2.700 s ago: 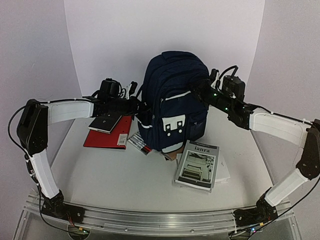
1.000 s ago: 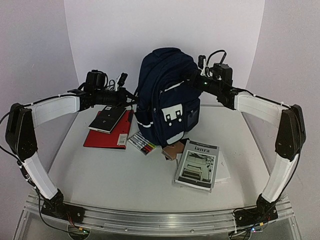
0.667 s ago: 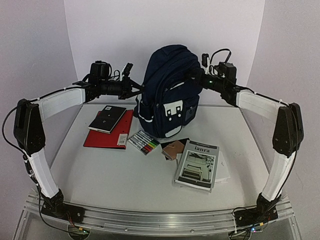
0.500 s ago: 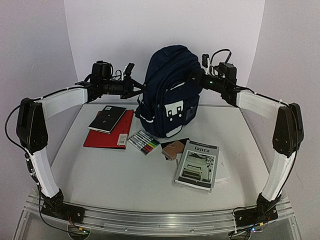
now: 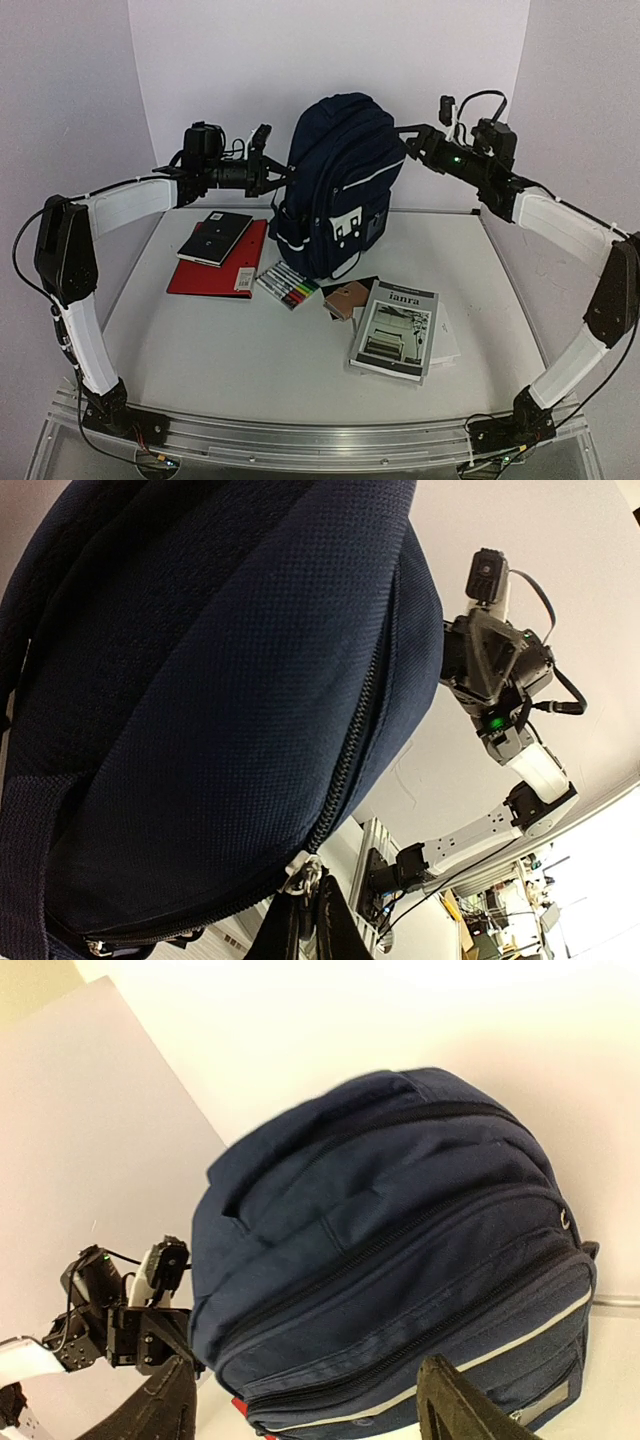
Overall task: Pack the student bag
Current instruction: Unzip the student bag at the center of the board.
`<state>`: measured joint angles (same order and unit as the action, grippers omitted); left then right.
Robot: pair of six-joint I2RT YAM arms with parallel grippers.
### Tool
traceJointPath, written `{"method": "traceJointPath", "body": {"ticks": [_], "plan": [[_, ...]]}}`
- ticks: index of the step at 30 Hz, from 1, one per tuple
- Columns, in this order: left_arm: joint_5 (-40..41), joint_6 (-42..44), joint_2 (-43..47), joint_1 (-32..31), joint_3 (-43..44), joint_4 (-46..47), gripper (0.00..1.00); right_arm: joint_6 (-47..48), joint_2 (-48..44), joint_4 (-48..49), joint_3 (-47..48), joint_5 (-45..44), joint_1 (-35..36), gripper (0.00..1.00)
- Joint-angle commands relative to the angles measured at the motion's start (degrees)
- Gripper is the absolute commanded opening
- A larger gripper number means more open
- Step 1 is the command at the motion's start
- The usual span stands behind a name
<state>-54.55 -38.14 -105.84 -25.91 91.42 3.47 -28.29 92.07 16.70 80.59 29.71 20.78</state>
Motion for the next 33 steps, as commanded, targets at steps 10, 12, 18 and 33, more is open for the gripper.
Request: {"method": "traceJointPath", "body": {"ticks": [10,12,18,33], "plan": [[-4.7,1.5,2.4,-0.4,-2.0,2.7,0.0,-4.5,-1.3,-6.7,1.4,0.0,15.2,0.71],[-4.8,2.2,2.7,-0.6,-2.4,1.7,0.0,-5.5,0.7,-6.7,2.4,0.0,16.8,0.71],[-2.1,6.8,4.6,-0.7,-4.3,-6.0,0.01,-11.2,5.8,-3.3,3.2,0.3,18.8,0.64],[10.1,17.6,14.4,0.2,-11.4,-15.5,0.47,-12.2,8.6,-0.8,2.4,-10.1,23.8,0.49]]}}
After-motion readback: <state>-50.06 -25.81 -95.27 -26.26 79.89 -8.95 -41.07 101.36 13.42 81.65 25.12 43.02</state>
